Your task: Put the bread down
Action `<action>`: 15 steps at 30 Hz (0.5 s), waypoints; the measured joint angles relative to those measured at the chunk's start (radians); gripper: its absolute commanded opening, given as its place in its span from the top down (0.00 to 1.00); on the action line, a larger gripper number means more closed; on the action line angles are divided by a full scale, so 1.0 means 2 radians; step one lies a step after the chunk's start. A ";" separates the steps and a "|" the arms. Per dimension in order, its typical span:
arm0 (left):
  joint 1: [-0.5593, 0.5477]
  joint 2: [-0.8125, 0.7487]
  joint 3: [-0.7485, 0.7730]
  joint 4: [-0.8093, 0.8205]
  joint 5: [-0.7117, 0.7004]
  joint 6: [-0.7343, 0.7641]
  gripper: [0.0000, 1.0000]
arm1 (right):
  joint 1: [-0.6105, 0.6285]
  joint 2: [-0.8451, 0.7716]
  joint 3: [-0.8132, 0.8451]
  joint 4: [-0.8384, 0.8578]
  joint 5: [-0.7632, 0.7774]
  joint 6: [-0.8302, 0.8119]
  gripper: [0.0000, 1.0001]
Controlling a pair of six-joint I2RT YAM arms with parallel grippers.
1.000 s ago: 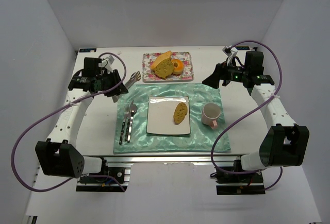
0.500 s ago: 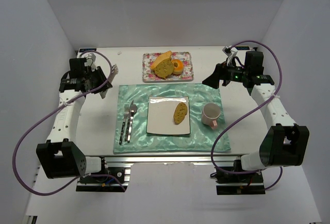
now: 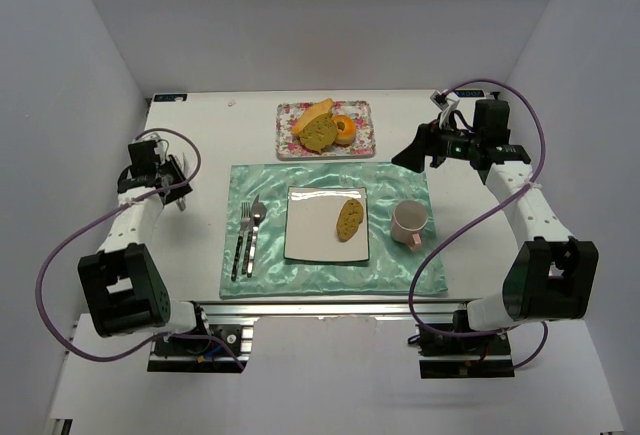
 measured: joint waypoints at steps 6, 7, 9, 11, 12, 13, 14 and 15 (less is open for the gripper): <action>0.000 0.038 -0.003 0.046 -0.006 0.010 0.55 | 0.000 0.000 0.000 0.000 0.000 -0.002 0.16; 0.000 0.040 -0.006 0.052 -0.006 0.012 0.55 | 0.000 0.000 0.000 0.000 0.000 -0.002 0.16; 0.000 0.040 -0.011 0.056 -0.006 0.014 0.55 | 0.000 0.000 0.000 0.000 0.000 -0.002 0.16; 0.000 0.040 -0.017 0.062 -0.006 0.016 0.52 | 0.000 0.000 0.000 0.000 0.000 -0.002 0.16; 0.000 0.040 -0.019 0.064 -0.007 0.017 0.49 | 0.000 0.000 0.000 0.000 0.000 -0.002 0.16; 0.000 0.040 -0.022 0.067 -0.008 0.019 0.43 | 0.000 0.000 0.000 0.000 0.000 -0.002 0.16; 0.000 0.041 -0.025 0.068 -0.008 0.021 0.39 | 0.000 0.000 0.000 0.000 0.000 -0.002 0.16; 0.001 0.043 -0.026 0.067 -0.009 0.022 0.37 | 0.000 0.000 0.000 0.000 0.000 -0.002 0.16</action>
